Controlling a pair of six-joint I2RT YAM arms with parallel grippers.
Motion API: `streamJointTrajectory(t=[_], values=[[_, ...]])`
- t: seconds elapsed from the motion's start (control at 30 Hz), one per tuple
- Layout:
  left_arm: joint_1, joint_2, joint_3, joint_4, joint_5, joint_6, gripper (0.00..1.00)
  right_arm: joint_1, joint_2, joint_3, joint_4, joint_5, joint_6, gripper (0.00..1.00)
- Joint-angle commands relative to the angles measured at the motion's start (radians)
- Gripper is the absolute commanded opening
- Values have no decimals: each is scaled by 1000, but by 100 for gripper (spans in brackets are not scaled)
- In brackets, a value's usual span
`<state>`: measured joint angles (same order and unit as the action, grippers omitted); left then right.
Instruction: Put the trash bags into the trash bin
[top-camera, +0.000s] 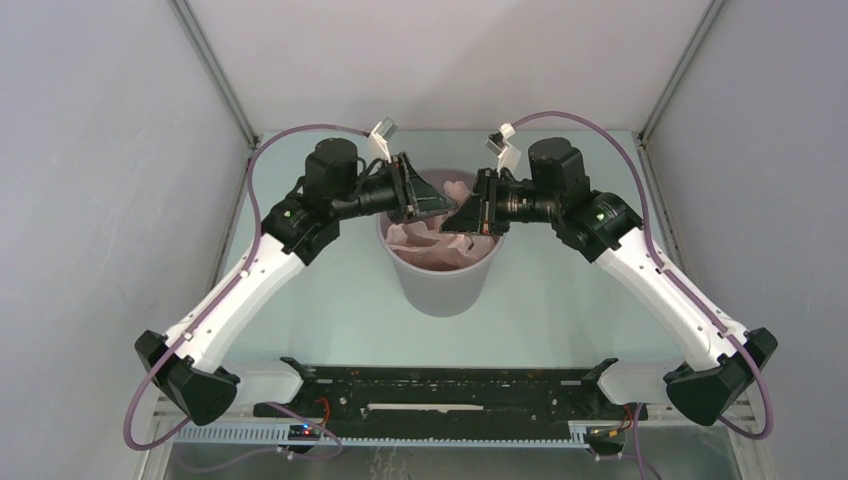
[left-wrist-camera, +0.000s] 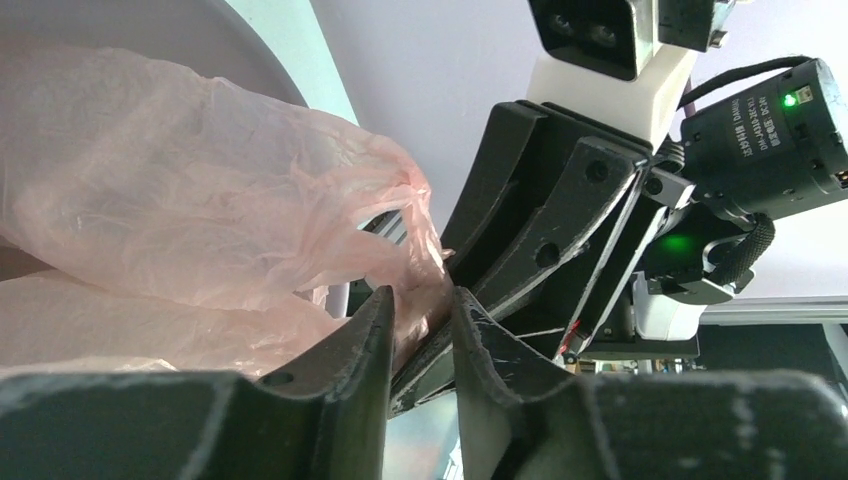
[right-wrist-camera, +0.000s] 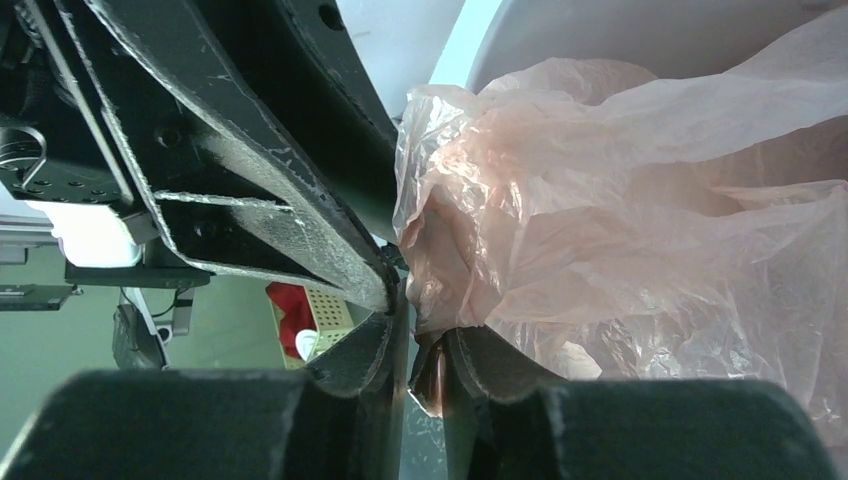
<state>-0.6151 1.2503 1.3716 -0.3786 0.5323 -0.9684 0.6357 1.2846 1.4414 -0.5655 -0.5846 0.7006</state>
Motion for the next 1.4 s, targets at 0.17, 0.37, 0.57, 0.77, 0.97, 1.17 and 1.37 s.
streamJointTrajectory(t=[0.17,0.37,0.57,0.77,0.97,1.17,1.37], values=[[10,-17,18,15,-5,69,4,17,-53,-5,-29,56,-21,38],[55,-87,-36,3,-12,73,0,15,-114,-47,-65,128,-64,68],[60,-117,-62,13,8,36,0,15,-99,-57,-38,134,-46,68],[60,-124,-84,38,20,10,0,16,-74,-58,34,74,-16,61],[65,-125,-65,43,21,19,0,47,-61,-58,45,87,15,62],[75,-98,-16,43,46,30,0,168,-68,-59,15,276,-17,75],[113,-107,2,20,39,56,0,215,-120,-50,-119,634,-40,36]])
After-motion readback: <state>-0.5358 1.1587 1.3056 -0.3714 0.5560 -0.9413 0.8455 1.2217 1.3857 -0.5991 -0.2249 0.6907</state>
